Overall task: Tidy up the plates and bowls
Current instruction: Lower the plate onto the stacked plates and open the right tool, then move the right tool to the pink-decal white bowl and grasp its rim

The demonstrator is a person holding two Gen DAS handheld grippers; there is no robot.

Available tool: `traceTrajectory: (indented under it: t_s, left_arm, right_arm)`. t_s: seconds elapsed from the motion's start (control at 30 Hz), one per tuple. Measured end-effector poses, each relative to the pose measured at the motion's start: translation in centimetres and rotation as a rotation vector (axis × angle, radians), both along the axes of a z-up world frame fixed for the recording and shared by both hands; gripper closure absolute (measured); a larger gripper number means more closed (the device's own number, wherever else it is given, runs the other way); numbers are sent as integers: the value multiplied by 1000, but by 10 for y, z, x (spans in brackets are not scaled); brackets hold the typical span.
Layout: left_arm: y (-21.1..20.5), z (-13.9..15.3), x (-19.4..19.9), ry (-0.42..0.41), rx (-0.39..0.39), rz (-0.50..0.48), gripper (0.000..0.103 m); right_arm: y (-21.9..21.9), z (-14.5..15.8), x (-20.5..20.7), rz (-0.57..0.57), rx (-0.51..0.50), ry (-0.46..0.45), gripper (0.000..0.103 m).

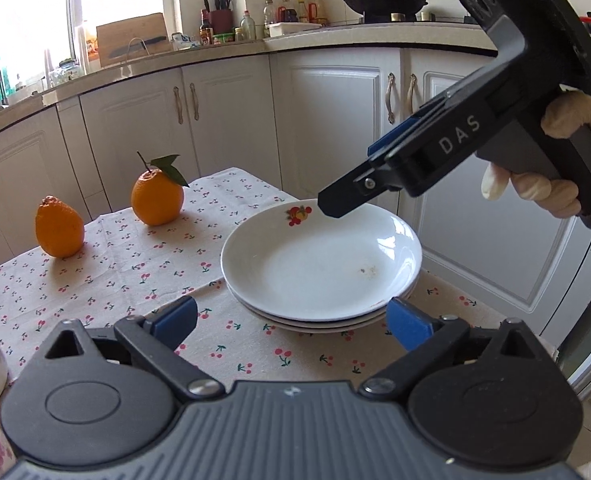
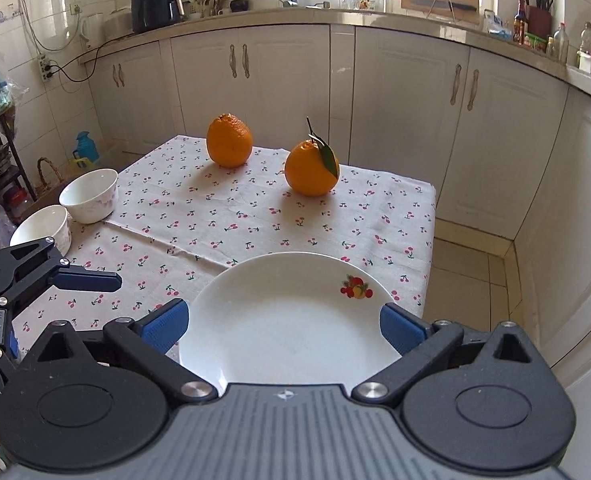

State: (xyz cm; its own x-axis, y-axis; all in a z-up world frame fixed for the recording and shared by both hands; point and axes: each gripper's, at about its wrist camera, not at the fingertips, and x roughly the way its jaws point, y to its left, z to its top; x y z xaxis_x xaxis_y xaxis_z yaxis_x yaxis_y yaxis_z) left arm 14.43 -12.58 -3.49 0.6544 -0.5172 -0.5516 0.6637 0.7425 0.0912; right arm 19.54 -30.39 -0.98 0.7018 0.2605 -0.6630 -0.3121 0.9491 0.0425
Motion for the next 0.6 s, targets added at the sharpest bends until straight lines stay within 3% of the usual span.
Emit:
traceTrajectory:
  t_s: [0.2,0.6]
  left_arm:
    - [31,6,-19,-19,1,54,2]
    - [133,9,-61,-20,-9,286,2]
  right_arm:
    - [37,-6,-21,-11,-22,-49,0]
    - [111,-16,-52,43,34,-97,0]
